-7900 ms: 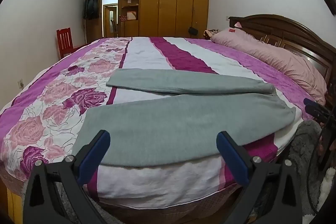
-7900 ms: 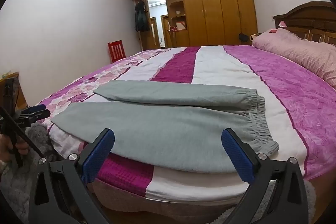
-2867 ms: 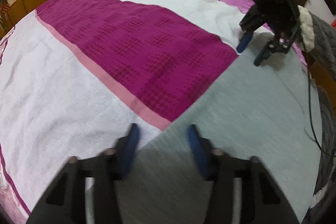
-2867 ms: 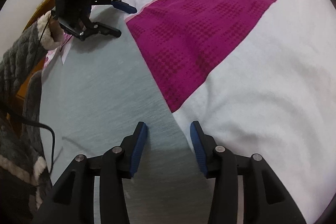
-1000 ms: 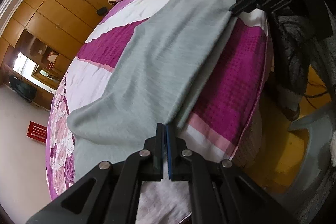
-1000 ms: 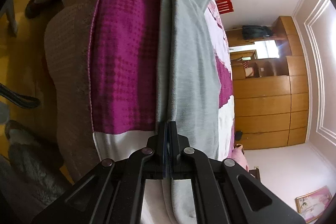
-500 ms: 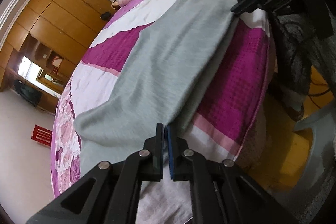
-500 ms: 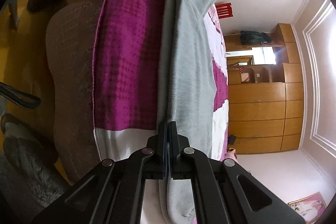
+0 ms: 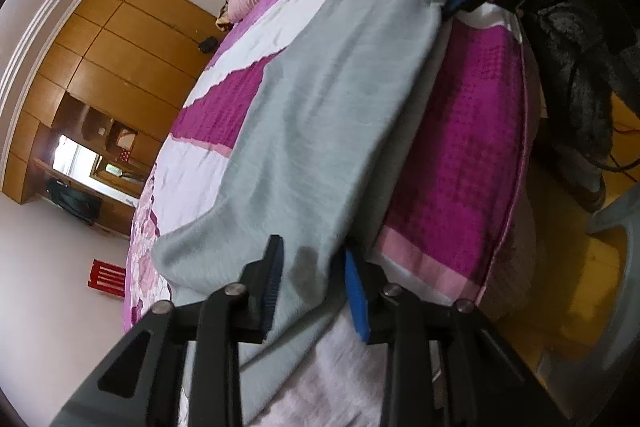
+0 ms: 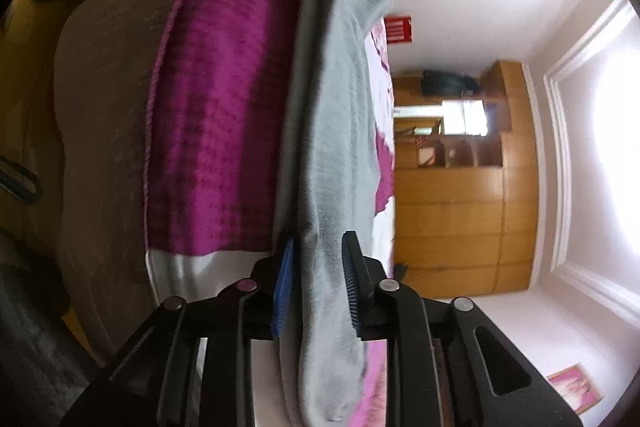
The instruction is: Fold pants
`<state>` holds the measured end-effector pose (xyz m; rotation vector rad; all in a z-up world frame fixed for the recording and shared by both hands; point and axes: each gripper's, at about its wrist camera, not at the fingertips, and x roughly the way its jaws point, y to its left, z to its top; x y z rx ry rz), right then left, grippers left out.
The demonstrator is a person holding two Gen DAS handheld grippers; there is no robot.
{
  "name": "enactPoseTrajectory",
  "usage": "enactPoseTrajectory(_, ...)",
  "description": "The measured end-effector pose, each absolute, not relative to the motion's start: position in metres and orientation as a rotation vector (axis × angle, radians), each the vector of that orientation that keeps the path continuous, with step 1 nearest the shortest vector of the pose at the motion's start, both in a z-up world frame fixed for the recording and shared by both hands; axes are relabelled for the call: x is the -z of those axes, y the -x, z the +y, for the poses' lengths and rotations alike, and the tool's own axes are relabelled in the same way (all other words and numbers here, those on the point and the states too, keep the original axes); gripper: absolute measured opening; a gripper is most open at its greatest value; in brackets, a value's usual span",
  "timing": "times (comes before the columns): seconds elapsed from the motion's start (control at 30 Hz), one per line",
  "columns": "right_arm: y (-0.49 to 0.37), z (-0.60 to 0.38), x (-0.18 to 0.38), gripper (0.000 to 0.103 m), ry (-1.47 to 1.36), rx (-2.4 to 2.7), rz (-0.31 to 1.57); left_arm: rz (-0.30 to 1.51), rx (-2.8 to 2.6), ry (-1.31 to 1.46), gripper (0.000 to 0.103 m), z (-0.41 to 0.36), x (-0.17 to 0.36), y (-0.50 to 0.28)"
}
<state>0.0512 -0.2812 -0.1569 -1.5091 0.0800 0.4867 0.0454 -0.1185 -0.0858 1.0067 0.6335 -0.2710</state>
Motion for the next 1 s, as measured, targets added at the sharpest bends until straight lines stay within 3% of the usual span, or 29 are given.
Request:
enactPoseTrajectory(0.03,-0.051,-0.280,0.154,0.023,1.491,-0.500,0.089,0.638,0.296,-0.997,0.006,-0.118,0.084,-0.044)
enactPoseTrajectory(0.07,-0.050,-0.279,0.150,0.018,1.467,-0.515,0.094,0.653,0.319,-0.978,0.003,-0.117,0.082,-0.044)
enactPoseTrajectory(0.1,-0.050,-0.279,0.147,0.003,1.450,-0.518,0.093,0.655,0.319,-0.969,0.002,-0.116,0.080,-0.044)
enactPoseTrajectory(0.57,-0.038,-0.279,0.178,0.003,1.615,-0.484,0.001,0.649,0.331,-1.148,0.002,-0.130,0.100,-0.031)
enactPoseTrajectory(0.67,-0.032,-0.280,0.174,0.003,1.608,-0.485,-0.010,0.703,0.334,-1.058,0.015,-0.127,0.091,-0.033)
enactPoseTrajectory(0.73,-0.026,-0.280,0.159,0.005,1.535,-0.483,-0.002,0.762,0.345,-0.942,0.043,-0.122,0.078,-0.033)
enactPoseTrajectory(0.9,-0.043,-0.297,0.093,0.028,1.054,-0.547,0.233,0.812,0.356,-0.637,0.055,-0.112,0.037,-0.032)
enactPoseTrajectory(1.0,-0.054,-0.322,0.067,0.034,0.782,-0.654,0.381,0.815,0.361,-0.569,0.058,-0.116,0.025,-0.032)
